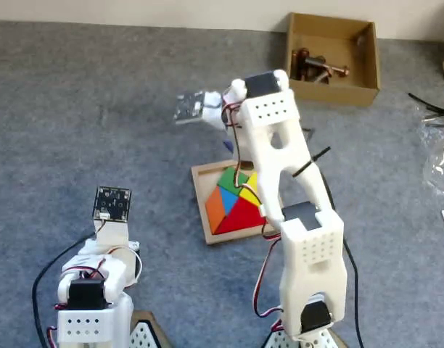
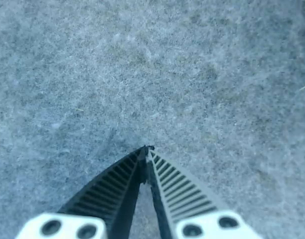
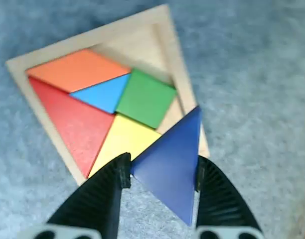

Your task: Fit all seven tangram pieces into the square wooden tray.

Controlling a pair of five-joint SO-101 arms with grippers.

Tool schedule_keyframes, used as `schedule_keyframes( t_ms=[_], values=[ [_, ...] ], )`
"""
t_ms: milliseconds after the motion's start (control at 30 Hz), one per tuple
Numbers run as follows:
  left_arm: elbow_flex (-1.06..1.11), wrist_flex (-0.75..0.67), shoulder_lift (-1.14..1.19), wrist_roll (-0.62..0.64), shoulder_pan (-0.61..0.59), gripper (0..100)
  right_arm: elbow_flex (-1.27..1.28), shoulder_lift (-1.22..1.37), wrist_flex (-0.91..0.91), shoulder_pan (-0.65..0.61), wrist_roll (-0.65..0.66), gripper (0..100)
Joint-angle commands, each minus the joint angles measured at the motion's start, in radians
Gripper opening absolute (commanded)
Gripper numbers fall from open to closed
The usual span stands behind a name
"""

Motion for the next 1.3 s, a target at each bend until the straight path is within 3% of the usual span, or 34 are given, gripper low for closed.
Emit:
schedule_keyframes(
  t_ms=[0,867,1267],
  values=[
    [0.022,0.005,-0.013,0.005,-0.013,1,0.001,-0.073,0.013,-0.03,0.043,9.1],
    [0.022,0.005,-0.013,0.005,-0.013,1,0.002,0.042,-0.096,-0.168,0.032,9.1],
    [0.022,0.005,-0.013,0.005,-0.013,1,0.004,0.048,-0.102,-0.173,-0.516,9.1]
  ],
)
